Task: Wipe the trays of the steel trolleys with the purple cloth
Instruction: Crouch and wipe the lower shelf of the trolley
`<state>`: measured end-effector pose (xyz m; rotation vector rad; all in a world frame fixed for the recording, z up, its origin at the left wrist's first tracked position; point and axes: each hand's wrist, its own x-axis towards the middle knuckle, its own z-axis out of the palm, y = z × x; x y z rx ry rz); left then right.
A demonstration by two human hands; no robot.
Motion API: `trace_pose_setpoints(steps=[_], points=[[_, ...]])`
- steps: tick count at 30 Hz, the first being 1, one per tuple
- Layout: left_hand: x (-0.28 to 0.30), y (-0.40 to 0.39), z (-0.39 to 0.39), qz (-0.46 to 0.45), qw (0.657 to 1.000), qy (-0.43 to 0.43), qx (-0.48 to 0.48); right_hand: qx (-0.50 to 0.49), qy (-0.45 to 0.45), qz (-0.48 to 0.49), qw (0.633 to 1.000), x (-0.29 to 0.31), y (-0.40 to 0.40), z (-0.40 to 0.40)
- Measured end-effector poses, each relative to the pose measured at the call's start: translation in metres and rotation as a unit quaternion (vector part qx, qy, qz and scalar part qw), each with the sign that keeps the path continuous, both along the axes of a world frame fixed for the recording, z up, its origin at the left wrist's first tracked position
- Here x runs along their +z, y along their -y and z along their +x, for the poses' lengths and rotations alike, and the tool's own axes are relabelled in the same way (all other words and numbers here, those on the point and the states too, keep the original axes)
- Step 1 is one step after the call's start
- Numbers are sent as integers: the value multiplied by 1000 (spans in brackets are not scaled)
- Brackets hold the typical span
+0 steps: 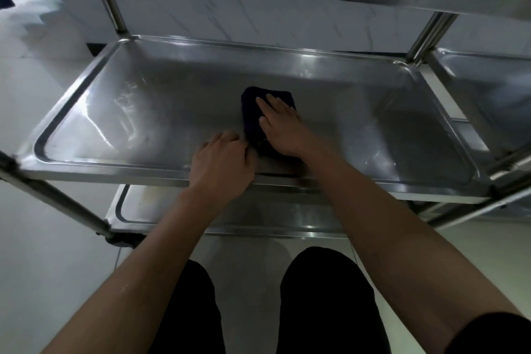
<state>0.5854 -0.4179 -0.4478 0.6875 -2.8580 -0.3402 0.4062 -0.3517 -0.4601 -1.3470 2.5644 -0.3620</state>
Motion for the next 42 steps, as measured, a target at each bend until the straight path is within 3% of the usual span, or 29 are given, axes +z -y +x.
trace_pose_setpoints(steps=[4, 15, 21, 26, 32, 39, 42], points=[[2, -27, -21, -6, 1000, -1, -5, -32, -14, 10, 999, 6, -50, -27], [2, -153, -109, 13, 985, -1, -169, -203, -29, 15, 979, 3, -210, -131], [-8, -170, -118, -20, 978, 52, -199, -250, -72, 40, 965, 4, -263, -162], [-11, -171, -119, -16, 983, 17, -184, -262, -40, -5, 964, 9, -267, -144], [-9, -172, -119, -15, 984, 13, -178, -220, -44, 46, 973, 10, -308, -97], [-3, -172, -117, -14, 982, 27, -188, -264, -138, -22, 954, 0, -326, -35], [-6, -172, -116, -18, 981, 19, -192, -306, -157, 29, 938, -7, -320, -19]])
